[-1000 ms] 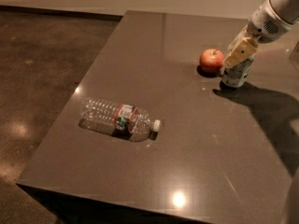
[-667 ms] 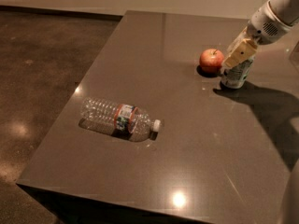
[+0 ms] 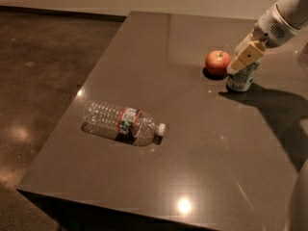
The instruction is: Move 7up can near apple
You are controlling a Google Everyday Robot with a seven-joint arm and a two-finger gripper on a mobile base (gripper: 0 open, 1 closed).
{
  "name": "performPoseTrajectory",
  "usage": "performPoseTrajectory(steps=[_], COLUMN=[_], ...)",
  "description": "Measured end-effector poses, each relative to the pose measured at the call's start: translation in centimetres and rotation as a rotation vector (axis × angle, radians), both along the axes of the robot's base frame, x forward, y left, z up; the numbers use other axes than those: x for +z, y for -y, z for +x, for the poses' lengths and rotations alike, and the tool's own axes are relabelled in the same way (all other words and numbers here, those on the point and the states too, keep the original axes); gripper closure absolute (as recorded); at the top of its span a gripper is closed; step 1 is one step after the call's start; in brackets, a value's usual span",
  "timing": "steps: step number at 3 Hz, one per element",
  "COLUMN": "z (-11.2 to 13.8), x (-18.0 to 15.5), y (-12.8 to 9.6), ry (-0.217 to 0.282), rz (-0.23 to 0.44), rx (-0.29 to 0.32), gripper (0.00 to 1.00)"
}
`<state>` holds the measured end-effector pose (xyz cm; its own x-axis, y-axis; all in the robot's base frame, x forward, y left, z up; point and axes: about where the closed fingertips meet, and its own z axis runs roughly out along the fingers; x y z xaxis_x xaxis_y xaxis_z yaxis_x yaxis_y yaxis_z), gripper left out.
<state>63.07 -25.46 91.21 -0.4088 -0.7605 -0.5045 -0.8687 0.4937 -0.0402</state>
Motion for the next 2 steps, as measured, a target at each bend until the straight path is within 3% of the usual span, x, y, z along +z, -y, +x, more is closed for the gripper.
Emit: performPoseTrajectory(steps=[2], z=[0.18], x=[-0.15], y=[-0.11], ry=[0.001], rz=[0.001], rx=[0.000], gripper=[0.00])
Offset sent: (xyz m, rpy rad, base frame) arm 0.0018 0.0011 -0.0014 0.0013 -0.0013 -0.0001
